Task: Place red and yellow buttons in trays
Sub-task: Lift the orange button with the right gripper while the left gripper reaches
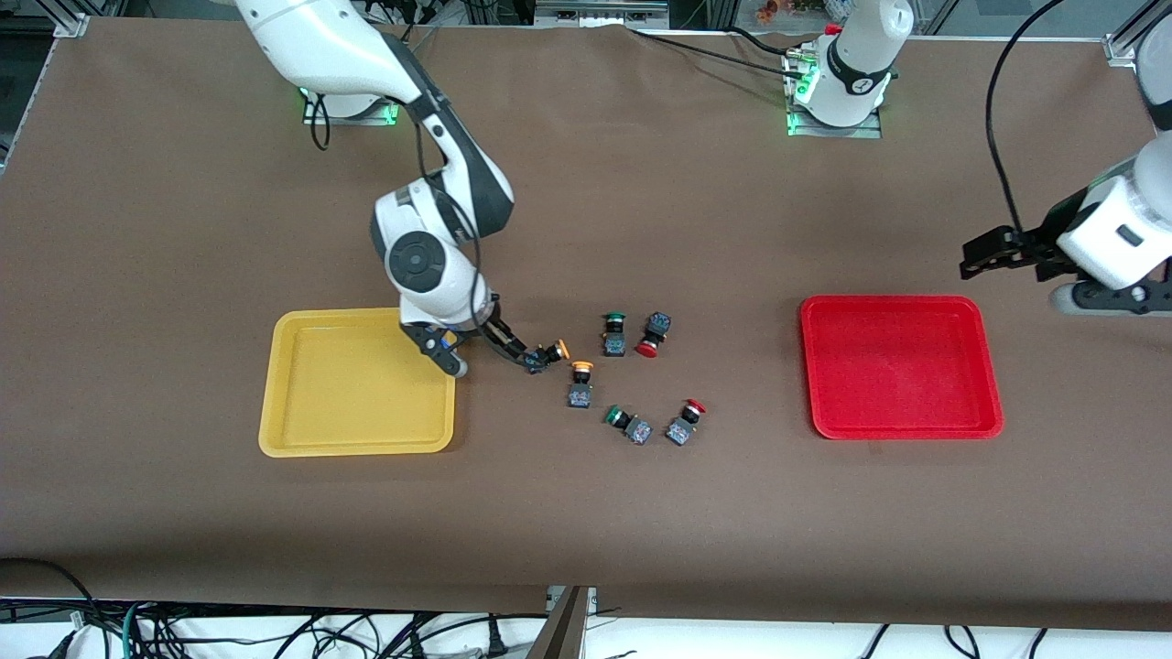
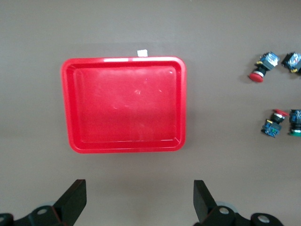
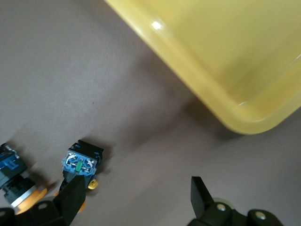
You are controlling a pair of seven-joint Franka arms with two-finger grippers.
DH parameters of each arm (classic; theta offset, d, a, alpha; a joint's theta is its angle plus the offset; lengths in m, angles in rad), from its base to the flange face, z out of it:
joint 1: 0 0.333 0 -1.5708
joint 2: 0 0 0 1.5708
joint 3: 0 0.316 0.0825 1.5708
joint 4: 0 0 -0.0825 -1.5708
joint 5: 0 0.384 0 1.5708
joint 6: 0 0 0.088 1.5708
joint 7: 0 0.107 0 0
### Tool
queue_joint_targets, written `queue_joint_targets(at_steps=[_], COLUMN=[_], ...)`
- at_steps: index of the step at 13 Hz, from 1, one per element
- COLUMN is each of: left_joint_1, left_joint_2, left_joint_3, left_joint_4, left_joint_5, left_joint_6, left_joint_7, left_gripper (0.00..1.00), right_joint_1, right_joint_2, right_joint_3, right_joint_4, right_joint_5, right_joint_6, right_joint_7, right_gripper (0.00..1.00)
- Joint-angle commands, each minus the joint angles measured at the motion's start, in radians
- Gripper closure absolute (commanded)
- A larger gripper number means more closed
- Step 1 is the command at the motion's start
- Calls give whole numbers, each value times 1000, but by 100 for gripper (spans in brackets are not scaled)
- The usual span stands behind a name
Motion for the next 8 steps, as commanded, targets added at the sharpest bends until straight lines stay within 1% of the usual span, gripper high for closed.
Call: queue_joint_targets(at_steps=[1, 2, 3, 5, 6, 7, 8], left_joint_1=[-69, -95, -108, -114, -123, -129, -141], left_joint_2=[53, 100, 164, 285, 344, 394, 427], left_joint_3=[-16, -18, -19, -24, -27, -29, -42], left_joint_4=[36, 42, 79, 140, 191, 228, 234], left_joint_5=[-9, -3, 2, -28, -47, -55, -58], left_joint_6=[-14, -8, -8, -7, 19, 83, 164], left_joint_7=[12, 10, 10, 10, 9, 10, 10], left_gripper=[0, 0, 0, 0, 0, 0, 0], right_joint_1=[17, 28, 34, 53, 50, 44, 40], right_joint_2=[75, 95, 110, 138, 137, 135, 135], right_joint_3=[-9, -9, -9, -9, -9, -9, -9], right_joint_4=[43, 60, 72, 121, 149, 169, 190], right_joint_5=[15, 15, 14, 9, 14, 15, 15], right_joint_6=[80, 92, 94, 91, 82, 64, 38], right_joint_7=[80, 104, 129, 158, 157, 157, 158], right_gripper=[1, 1, 1, 1, 1, 1, 1])
